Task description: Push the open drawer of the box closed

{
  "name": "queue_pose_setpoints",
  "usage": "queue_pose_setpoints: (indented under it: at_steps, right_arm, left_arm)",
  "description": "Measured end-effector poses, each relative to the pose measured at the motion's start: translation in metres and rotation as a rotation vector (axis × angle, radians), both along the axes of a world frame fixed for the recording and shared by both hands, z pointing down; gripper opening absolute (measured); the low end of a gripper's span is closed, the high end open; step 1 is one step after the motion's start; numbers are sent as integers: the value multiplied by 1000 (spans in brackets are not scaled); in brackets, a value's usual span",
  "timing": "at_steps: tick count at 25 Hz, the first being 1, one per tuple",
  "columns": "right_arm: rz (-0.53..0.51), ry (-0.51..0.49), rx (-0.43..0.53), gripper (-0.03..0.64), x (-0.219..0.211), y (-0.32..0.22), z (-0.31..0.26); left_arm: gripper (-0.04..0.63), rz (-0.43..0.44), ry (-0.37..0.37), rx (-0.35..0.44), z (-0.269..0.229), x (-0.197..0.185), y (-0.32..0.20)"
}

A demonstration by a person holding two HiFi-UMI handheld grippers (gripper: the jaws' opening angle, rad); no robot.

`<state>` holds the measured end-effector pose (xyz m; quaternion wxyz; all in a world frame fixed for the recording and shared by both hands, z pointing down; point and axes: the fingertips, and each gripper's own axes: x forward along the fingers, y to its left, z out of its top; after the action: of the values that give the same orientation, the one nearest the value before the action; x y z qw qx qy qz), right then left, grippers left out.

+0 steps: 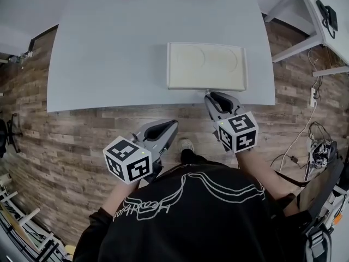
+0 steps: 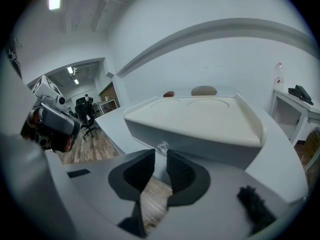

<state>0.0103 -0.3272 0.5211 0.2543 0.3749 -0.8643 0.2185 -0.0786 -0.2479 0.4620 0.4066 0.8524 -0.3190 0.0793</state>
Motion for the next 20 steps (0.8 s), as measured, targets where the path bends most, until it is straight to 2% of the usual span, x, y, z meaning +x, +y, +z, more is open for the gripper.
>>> queue_pose_setpoints:
  at_steps: [7, 10, 13, 20]
  right_arm:
    - [-31, -75, 29, 64, 3, 48, -29]
    - [-61, -148, 72, 63, 2, 81, -60]
    - [-76, -222, 98, 11, 4, 122, -91]
    - [-133, -429, 79, 9, 6, 241, -142]
  left_arm:
    - [6, 52, -19, 59, -21, 12, 29]
    - [8, 68, -25, 102, -38, 19, 55]
    - [8, 82, -34, 143, -56, 25, 88]
    - [8, 120, -35, 241, -93, 43, 179]
